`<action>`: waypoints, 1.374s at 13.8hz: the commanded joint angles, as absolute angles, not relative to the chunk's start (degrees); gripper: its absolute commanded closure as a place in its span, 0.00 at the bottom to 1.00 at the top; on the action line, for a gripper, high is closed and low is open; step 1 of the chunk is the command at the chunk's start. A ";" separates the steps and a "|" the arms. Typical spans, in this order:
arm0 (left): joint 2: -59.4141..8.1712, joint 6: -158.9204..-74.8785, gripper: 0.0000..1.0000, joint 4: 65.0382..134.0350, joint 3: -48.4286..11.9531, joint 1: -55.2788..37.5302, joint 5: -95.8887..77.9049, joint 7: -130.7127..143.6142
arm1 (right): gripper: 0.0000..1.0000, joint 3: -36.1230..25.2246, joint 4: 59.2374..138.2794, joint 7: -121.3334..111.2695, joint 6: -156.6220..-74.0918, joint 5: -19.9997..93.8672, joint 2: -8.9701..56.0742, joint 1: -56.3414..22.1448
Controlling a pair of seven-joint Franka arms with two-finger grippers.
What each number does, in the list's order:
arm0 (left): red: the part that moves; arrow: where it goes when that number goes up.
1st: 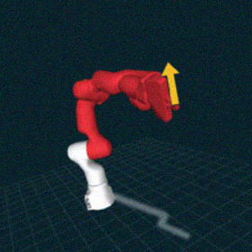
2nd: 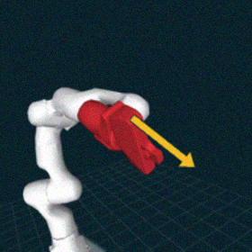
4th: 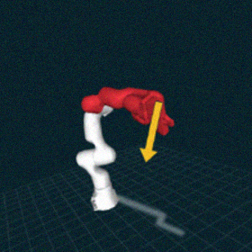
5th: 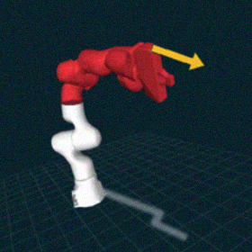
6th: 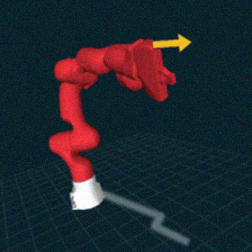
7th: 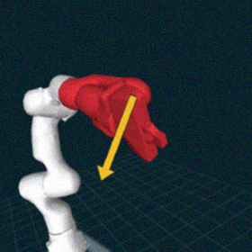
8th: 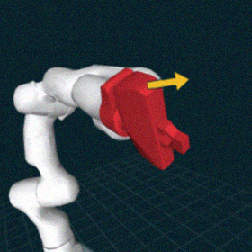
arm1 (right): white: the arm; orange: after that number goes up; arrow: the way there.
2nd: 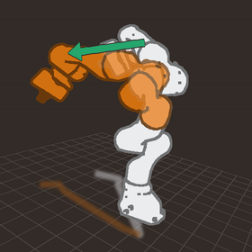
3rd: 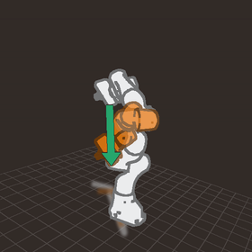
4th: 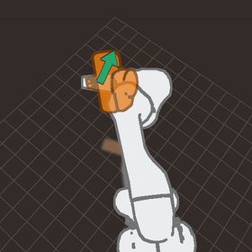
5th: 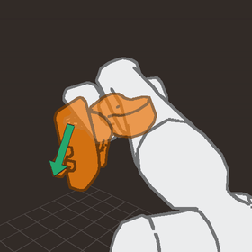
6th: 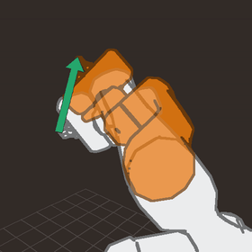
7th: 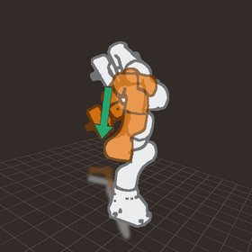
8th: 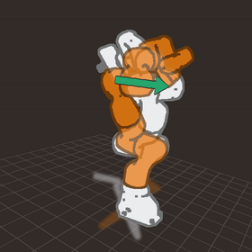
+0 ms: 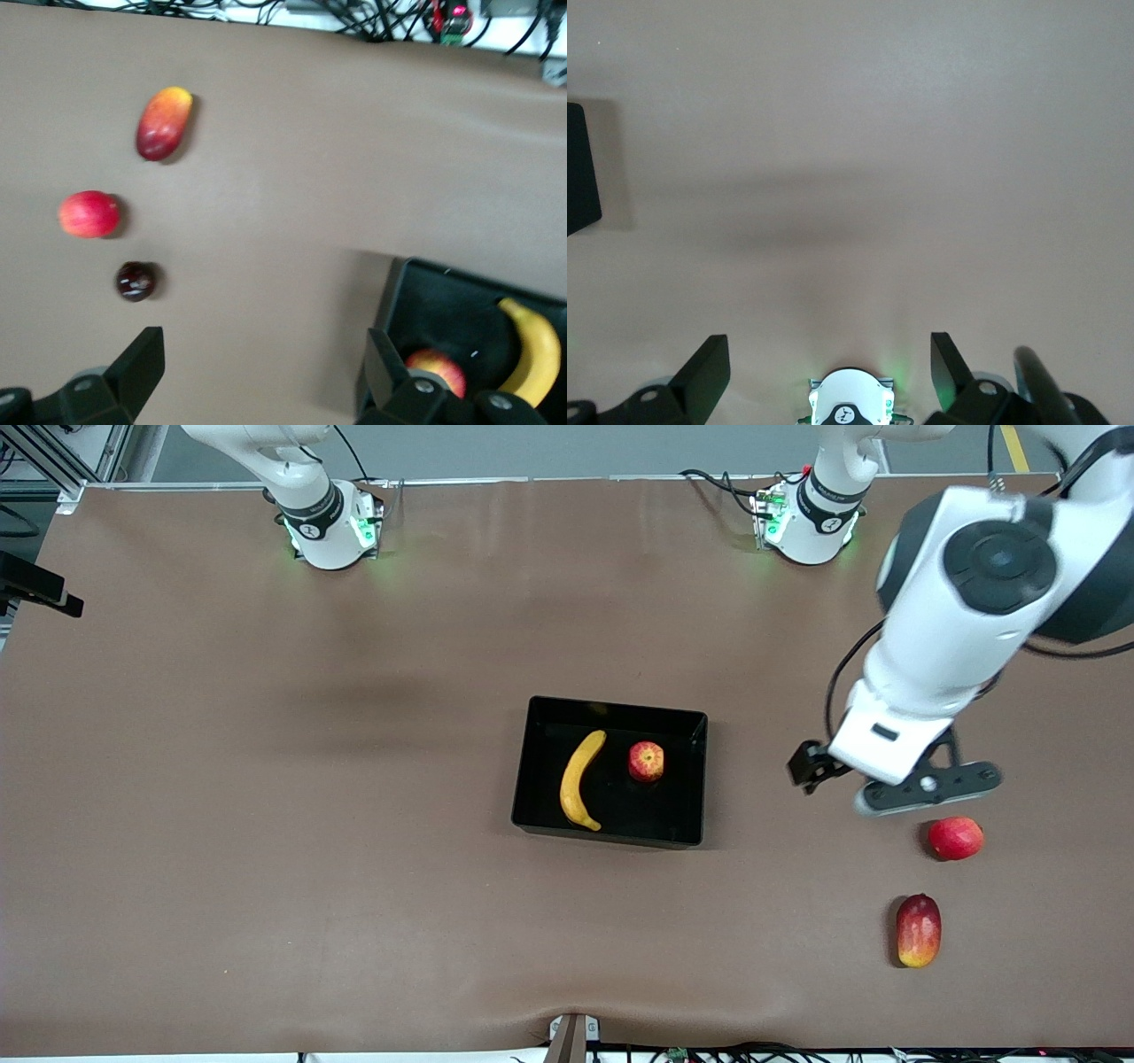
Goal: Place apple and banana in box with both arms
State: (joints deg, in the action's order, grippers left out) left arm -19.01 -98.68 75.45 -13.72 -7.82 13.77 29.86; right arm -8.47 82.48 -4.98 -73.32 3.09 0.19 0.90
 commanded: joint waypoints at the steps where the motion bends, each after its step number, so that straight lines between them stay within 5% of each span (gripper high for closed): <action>1: -14.68 -94.67 0.00 77.43 -13.97 -5.98 12.66 26.29 | 0.00 -9.67 84.02 -5.45 -73.39 3.25 -1.23 -0.26; 6: -10.12 -91.67 0.00 78.48 -13.10 -2.29 6.26 16.47 | 0.00 -9.75 83.94 -5.45 -73.13 3.25 -1.23 -0.44; 15: 4.47 -89.38 0.00 93.06 -0.28 -7.55 1.58 6.50 | 0.00 -9.93 83.94 -5.45 -73.13 3.25 -1.23 -0.44; 19: 9.49 -93.16 0.00 99.40 0.53 -7.65 0.97 5.71 | 0.00 -9.93 83.94 -5.45 -73.13 3.25 -1.23 -0.35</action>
